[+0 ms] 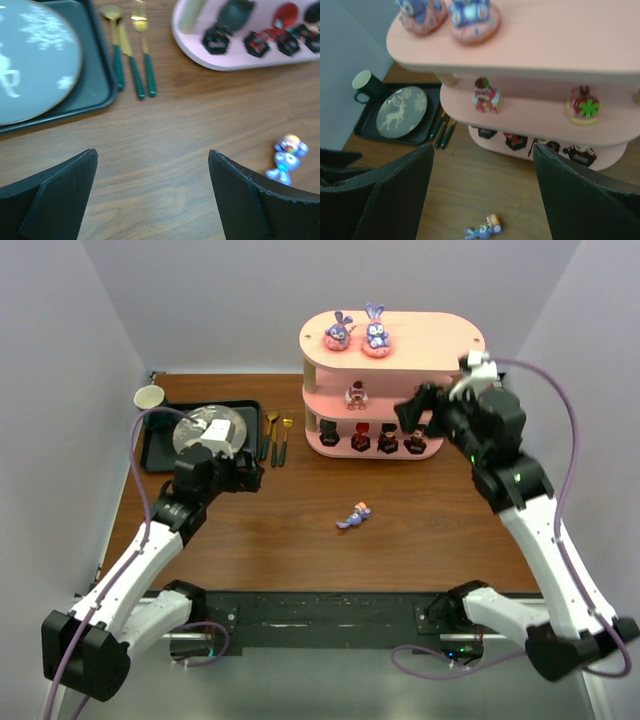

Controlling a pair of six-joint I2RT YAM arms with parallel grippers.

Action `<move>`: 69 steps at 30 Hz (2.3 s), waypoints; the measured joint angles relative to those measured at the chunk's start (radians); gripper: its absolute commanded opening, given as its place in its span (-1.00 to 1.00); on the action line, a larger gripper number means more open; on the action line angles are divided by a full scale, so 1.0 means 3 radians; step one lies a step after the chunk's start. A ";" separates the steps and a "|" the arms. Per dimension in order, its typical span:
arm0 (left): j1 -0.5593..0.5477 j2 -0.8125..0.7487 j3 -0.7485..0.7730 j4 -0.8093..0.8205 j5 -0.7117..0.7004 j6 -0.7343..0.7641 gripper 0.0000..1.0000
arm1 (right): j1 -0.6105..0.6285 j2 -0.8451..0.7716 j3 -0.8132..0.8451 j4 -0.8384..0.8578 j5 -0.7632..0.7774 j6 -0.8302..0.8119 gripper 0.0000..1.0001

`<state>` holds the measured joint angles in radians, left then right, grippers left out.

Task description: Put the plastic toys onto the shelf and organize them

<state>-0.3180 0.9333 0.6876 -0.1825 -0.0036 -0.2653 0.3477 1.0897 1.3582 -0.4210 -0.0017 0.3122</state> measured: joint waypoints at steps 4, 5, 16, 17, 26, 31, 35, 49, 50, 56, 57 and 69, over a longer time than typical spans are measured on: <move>-0.0187 0.0130 0.0001 0.0041 0.0205 -0.0001 0.93 | 0.0000 -0.0652 -0.1017 0.0039 -0.0125 0.0061 0.70; -0.0291 0.0175 0.0001 0.0047 0.0224 -0.0009 0.93 | 0.0000 -0.0782 -0.1231 0.0033 -0.0153 0.0074 0.70; -0.1235 0.0757 -0.0010 0.0084 0.0257 -0.1368 0.80 | 0.0000 -0.1363 -0.2529 0.0090 -0.0266 0.0178 0.69; -0.1316 0.0788 -0.0043 0.0141 0.0248 -0.1578 0.77 | 0.0000 -0.1394 -0.2599 0.0108 -0.0266 0.0209 0.70; -0.1766 0.1269 -0.0408 0.0886 0.0057 -0.3315 0.51 | 0.0000 -0.1617 -0.2958 0.0191 -0.0256 0.0394 0.71; -0.1881 0.1757 -0.0332 0.1183 0.0020 -0.3817 0.33 | 0.0000 -0.1657 -0.3023 0.0244 -0.0254 0.0401 0.71; -0.1962 0.2096 -0.0207 0.1410 0.0017 -0.4144 0.24 | 0.0000 -0.1656 -0.3092 0.0285 -0.0257 0.0418 0.71; -0.2003 0.2491 -0.0047 0.1698 -0.0047 -0.4534 -0.48 | 0.0000 -0.1656 -0.3176 0.0338 -0.0276 0.0417 0.72; -0.2003 0.2505 -0.0045 0.1699 -0.0058 -0.4547 -0.53 | 0.0000 -0.1654 -0.3183 0.0336 -0.0290 0.0417 0.72; -0.2003 0.2530 -0.0041 0.1720 -0.0089 -0.4552 -1.00 | 0.0000 -0.1653 -0.3184 0.0334 -0.0356 0.0404 0.72; -0.2004 0.2530 -0.0041 0.1729 -0.0093 -0.4542 -1.00 | 0.0000 -0.1652 -0.3184 0.0334 -0.0383 0.0401 0.72; -0.1937 0.2476 0.0637 0.0682 -0.0181 -0.3071 -1.00 | 0.0006 -0.1450 -0.3168 0.0359 -0.0974 0.0170 0.66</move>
<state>-0.8989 1.6760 0.8787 0.0219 -0.0578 -1.1866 0.3496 0.6548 0.4080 -0.3134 -0.2939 0.3634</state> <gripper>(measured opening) 0.061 0.845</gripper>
